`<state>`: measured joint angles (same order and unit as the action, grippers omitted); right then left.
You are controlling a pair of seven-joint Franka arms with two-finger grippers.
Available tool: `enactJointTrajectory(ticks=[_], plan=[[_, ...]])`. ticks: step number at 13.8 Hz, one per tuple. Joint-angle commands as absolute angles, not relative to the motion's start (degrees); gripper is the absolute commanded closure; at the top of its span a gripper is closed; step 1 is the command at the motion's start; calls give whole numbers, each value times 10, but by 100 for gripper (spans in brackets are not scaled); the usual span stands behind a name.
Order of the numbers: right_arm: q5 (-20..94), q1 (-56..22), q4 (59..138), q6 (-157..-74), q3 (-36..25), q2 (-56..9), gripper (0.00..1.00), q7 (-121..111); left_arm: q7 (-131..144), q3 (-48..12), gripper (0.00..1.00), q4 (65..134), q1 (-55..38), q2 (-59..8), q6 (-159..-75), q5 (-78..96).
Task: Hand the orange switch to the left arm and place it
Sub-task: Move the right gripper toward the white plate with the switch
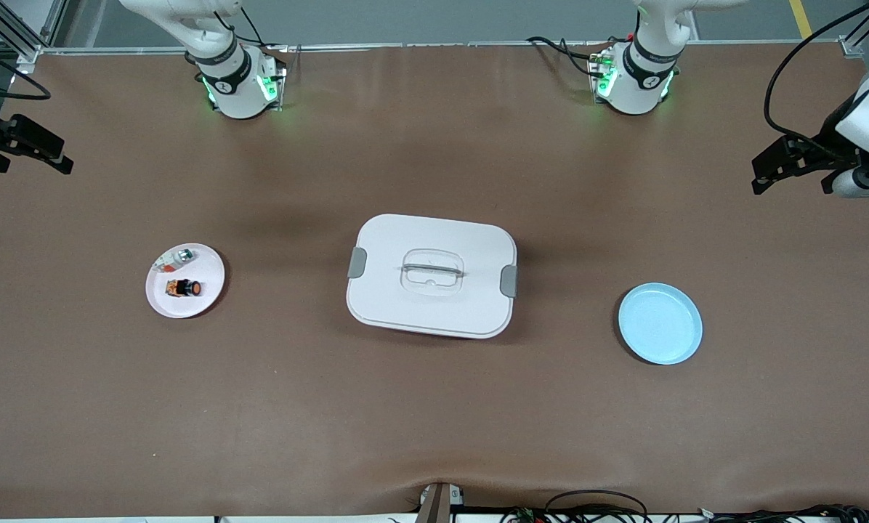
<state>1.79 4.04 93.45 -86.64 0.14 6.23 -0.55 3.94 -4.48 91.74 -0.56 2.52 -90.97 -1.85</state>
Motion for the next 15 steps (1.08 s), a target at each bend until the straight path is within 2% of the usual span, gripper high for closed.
enactJointTrajectory(ticks=[1, 15], plan=[[20, 46, 922, -863, 4, 59, 0, -9, 31, -49, 0, 902, -1, 20, -893, -21], [18, 48, 926, -849, 4, 52, 0, -10, 27, -45, 0, 896, 1, 19, -873, -23]])
